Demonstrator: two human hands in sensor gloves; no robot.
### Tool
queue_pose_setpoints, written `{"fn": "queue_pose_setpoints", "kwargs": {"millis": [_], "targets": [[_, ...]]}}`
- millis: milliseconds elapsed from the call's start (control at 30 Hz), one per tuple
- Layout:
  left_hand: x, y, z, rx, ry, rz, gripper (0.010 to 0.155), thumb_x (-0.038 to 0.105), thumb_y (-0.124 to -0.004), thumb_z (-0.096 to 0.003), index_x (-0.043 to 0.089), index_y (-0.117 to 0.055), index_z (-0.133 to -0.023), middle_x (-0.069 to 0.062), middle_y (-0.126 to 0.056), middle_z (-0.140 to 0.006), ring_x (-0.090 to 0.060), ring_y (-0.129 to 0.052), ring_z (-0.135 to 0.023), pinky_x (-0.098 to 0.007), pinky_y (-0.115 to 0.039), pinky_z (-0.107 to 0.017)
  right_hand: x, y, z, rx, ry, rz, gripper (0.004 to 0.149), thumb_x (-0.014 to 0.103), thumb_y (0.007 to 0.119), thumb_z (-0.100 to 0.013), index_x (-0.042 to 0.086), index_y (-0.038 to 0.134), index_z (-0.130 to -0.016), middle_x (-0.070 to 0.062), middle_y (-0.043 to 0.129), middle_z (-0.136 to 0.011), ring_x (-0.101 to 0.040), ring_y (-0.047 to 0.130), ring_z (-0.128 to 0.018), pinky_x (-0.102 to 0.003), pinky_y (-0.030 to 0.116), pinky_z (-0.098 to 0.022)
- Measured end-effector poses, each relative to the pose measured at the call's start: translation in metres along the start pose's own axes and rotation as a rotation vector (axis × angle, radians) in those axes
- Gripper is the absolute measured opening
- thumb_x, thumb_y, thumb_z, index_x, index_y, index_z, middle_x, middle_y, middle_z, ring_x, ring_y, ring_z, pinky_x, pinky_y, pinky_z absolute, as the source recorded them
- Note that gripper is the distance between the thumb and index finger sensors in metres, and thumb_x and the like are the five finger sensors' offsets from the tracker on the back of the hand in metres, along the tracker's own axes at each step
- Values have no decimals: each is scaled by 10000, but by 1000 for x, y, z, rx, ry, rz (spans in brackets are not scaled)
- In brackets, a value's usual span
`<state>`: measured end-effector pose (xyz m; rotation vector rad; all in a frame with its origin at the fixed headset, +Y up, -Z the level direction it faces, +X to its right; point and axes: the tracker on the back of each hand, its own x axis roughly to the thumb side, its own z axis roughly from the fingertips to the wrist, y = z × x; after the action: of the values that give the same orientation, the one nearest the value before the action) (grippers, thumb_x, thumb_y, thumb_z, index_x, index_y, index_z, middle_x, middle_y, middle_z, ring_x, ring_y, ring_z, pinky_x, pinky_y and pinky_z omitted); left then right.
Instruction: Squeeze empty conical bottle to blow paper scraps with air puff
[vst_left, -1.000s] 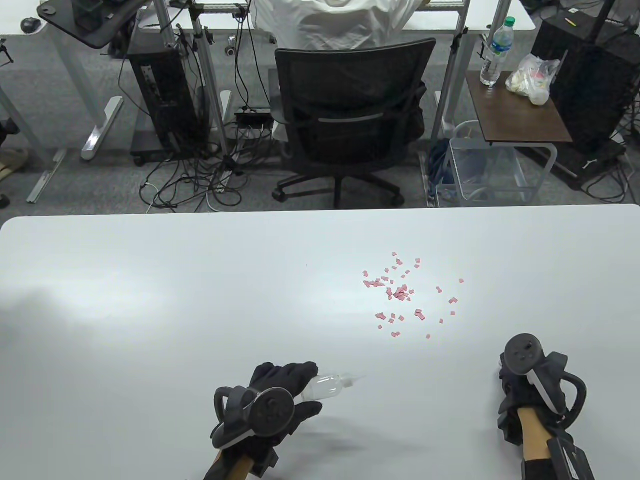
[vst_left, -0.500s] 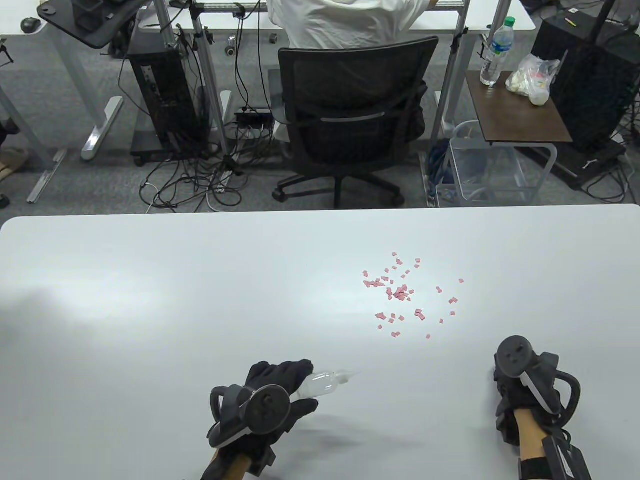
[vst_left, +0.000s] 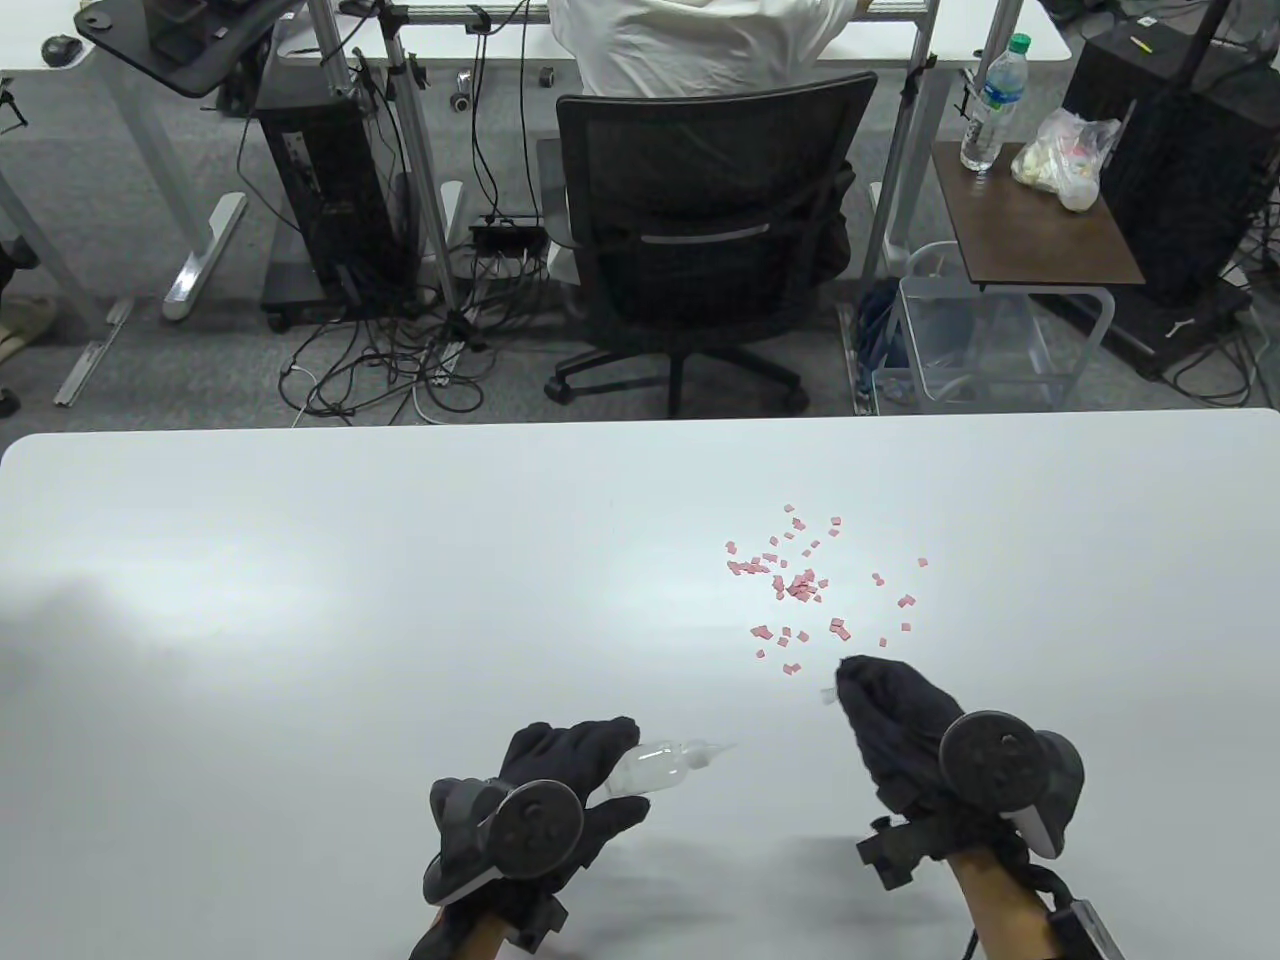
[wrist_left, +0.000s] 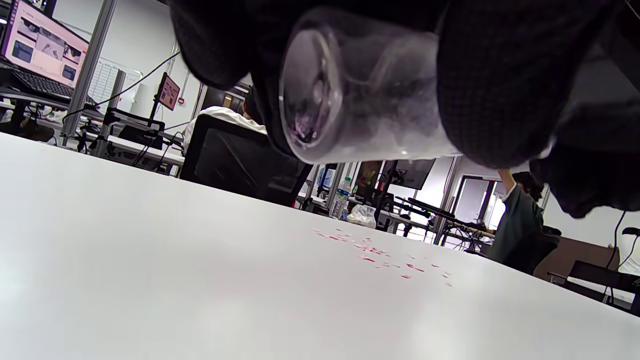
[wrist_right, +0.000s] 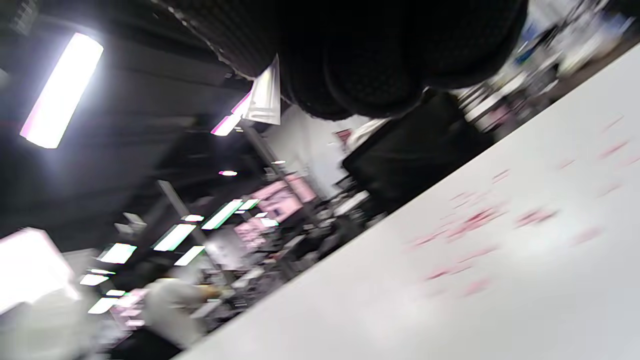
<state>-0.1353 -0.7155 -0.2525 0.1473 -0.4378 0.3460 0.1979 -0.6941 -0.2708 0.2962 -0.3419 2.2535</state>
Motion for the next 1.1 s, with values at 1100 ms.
{"fn": "queue_pose_setpoints", "kwargs": {"millis": [1100], "targets": [[3,-1,5,40,-37,48,744,509,-959,-428,239,-704,-1072,-49,-855,-1033,-257,-961,-887,-522,-621,-789,20,48,19,85,46,-236,390,305,777,-583,88,839,-900,-173,938,-759,-257,979,-554,-503,857,-467]]}}
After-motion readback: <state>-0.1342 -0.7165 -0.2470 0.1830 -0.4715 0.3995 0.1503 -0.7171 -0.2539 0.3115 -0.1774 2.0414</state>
